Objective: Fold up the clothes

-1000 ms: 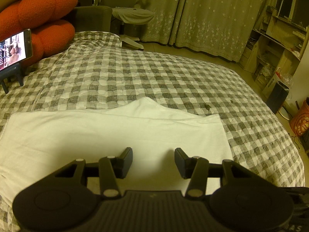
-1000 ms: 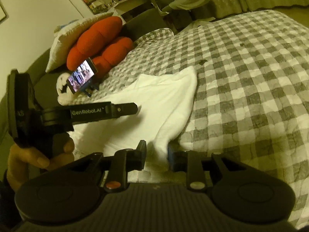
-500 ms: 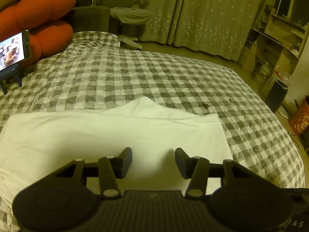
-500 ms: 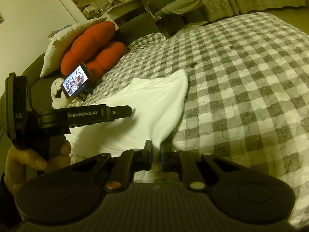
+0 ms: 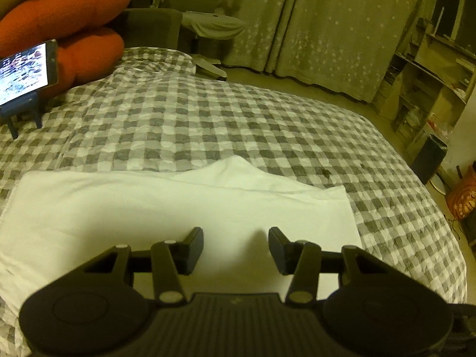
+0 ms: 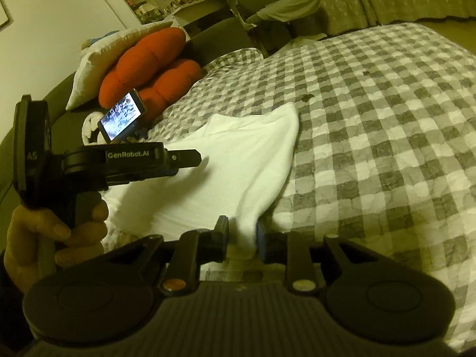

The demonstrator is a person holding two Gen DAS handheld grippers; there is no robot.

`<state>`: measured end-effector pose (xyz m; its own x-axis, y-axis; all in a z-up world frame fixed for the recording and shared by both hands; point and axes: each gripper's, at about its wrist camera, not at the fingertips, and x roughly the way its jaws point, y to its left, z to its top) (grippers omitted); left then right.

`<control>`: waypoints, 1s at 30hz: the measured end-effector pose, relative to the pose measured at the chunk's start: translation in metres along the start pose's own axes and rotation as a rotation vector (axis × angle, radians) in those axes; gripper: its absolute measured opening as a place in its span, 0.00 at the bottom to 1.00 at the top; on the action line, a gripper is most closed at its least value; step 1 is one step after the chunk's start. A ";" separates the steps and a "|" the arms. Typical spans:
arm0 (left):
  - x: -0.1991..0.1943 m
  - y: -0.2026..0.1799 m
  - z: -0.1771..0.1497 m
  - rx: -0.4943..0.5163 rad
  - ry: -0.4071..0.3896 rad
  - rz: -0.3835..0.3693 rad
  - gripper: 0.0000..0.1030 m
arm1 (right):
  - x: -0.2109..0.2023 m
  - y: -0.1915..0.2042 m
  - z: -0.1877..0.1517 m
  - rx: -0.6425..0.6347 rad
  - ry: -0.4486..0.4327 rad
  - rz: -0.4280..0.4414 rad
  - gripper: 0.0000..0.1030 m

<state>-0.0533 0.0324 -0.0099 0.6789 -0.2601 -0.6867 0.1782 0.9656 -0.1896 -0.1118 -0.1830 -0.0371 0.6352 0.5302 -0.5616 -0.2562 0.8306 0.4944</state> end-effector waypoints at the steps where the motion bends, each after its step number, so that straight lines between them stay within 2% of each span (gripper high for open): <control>1: -0.001 -0.002 -0.001 0.008 -0.005 -0.012 0.48 | 0.000 -0.001 0.000 0.006 -0.001 -0.002 0.19; 4: -0.003 -0.007 -0.002 0.019 -0.019 -0.044 0.49 | -0.001 -0.006 0.001 0.052 0.001 0.010 0.17; 7: -0.002 -0.012 -0.003 0.035 -0.031 -0.046 0.49 | -0.003 -0.011 0.002 0.070 0.005 0.022 0.17; 9: 0.000 -0.015 -0.004 0.033 -0.020 -0.053 0.49 | -0.007 -0.017 0.006 0.085 -0.009 0.037 0.22; 14: 0.005 -0.020 -0.006 0.036 -0.009 -0.060 0.49 | -0.005 -0.036 0.013 0.191 0.001 0.079 0.22; 17: 0.005 -0.018 -0.006 0.022 -0.010 -0.067 0.49 | -0.002 -0.035 0.015 0.194 0.000 0.085 0.23; 20: 0.003 -0.015 -0.004 -0.002 -0.016 -0.088 0.49 | -0.001 -0.025 0.014 0.149 -0.010 0.056 0.24; 21: 0.001 -0.015 -0.004 -0.005 -0.021 -0.098 0.48 | 0.000 -0.021 0.013 0.129 -0.014 0.044 0.17; 23: -0.002 -0.016 -0.003 -0.006 -0.034 -0.123 0.48 | 0.002 -0.009 0.010 0.076 -0.029 -0.012 0.11; 26: -0.008 -0.020 0.000 0.008 -0.049 -0.184 0.51 | 0.004 0.018 0.003 -0.039 -0.079 -0.121 0.09; 30: -0.015 -0.019 0.006 0.019 -0.080 -0.209 0.55 | 0.007 0.062 -0.011 -0.257 -0.164 -0.226 0.09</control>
<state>-0.0626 0.0179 0.0076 0.6801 -0.4544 -0.5753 0.3339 0.8906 -0.3087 -0.1317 -0.1260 -0.0176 0.7997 0.3117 -0.5132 -0.2572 0.9501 0.1763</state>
